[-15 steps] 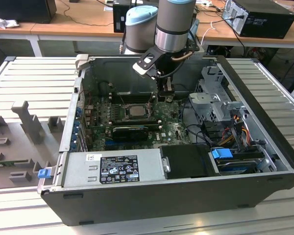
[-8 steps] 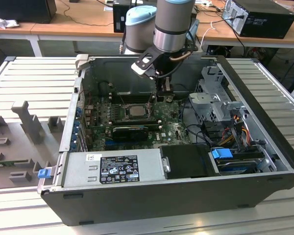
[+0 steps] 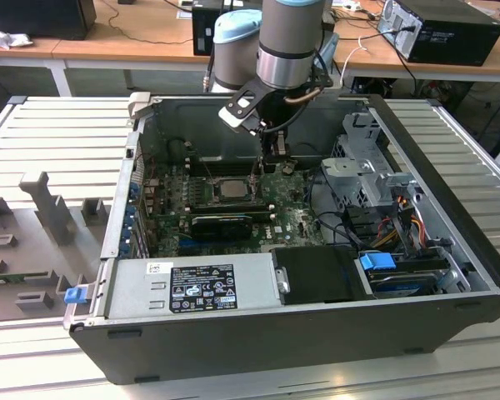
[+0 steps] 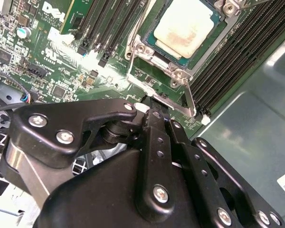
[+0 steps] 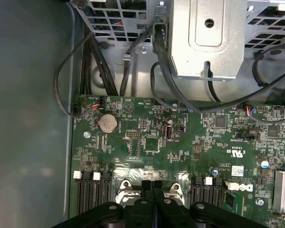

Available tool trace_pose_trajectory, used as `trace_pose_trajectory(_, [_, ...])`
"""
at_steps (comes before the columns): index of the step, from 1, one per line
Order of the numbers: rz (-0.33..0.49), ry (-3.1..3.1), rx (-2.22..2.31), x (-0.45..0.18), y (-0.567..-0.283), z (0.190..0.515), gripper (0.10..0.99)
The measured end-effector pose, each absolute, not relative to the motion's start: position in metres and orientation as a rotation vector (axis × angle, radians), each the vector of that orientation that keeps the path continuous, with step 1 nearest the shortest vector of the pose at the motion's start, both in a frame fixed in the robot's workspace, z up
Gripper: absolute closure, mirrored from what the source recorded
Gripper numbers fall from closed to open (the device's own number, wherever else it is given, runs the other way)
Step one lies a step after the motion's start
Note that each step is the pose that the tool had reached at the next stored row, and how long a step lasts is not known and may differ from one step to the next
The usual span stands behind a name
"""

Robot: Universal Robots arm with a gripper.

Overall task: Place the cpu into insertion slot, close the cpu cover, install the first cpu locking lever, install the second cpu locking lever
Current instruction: 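Close the cpu cover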

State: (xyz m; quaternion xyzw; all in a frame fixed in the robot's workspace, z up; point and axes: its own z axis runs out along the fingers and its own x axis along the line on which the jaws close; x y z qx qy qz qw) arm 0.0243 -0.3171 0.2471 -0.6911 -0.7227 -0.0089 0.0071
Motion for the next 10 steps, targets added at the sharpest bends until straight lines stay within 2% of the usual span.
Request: trace_pose_trajectory(10, [-0.028,-2.260,-2.161,0.0159,-0.3171,0.2470,0.980])
